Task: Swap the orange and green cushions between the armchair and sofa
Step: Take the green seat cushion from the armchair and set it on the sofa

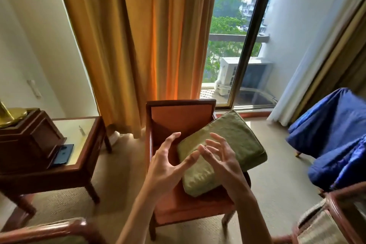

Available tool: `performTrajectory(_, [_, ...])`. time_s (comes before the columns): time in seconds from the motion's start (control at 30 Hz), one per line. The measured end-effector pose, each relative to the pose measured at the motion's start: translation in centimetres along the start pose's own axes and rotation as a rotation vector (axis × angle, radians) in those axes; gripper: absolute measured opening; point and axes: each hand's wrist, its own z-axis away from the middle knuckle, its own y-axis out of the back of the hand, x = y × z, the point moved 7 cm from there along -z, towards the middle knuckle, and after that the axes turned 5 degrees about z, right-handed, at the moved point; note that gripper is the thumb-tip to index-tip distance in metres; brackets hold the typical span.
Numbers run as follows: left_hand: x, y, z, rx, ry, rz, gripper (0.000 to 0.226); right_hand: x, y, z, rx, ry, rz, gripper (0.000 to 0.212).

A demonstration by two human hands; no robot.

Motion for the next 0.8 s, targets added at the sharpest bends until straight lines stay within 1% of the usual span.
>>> performTrajectory(0.07, [-1.1, 0.3, -4.0, -0.016, 0.002, 0.007, 0.088, 0.6, 0.3, -3.4, 0.041, -0.005, 0.031, 0.080])
performTrajectory(0.17, [-4.1, 0.0, -9.3, -0.038, 0.069, 0.013, 0.088, 3.2, 1.0, -7.3, 0.055, -0.075, 0.086, 0.080])
performTrajectory(0.27, [-6.4, -0.7, -12.3, -0.045, 0.107, 0.020, 0.089, 5.4, 2.3, -10.1, 0.070, -0.136, 0.115, 0.079])
performTrajectory(0.4, [-10.8, -2.7, -17.8, -0.055, 0.201, 0.027, 0.091, 8.8, 4.3, -16.3, 0.075, -0.213, 0.144, 0.080])
performTrajectory(0.47, [-12.8, -4.4, -21.0, -0.088, 0.241, 0.015, 0.085, 10.9, 5.5, -19.9, 0.066, -0.238, 0.186, 0.083])
performTrajectory(0.57, [-16.3, -6.8, -25.6, -0.152, 0.315, -0.049, 0.071, 14.9, 6.9, -25.6, 0.031, -0.270, 0.292, 0.091])
performTrajectory(0.63, [-20.3, -9.4, -30.6, -0.146, 0.385, -0.151, 0.073, 19.3, 8.0, -31.8, -0.042, -0.296, 0.476, 0.094])
performTrajectory(0.67, [-21.8, -10.4, -32.3, -0.160, 0.413, -0.219, 0.076, 21.0, 8.2, -33.9, -0.098, -0.307, 0.650, 0.096])
performTrajectory(0.73, [-26.2, -13.2, -36.6, -0.226, 0.497, -0.309, 0.083, 25.5, 8.8, -39.3, -0.271, -0.331, 0.980, 0.101])
performTrajectory(0.8, [-30.4, -16.1, -40.7, -0.306, 0.589, -0.365, 0.085, 29.5, 9.4, -44.5, -0.401, -0.322, 1.165, 0.102])
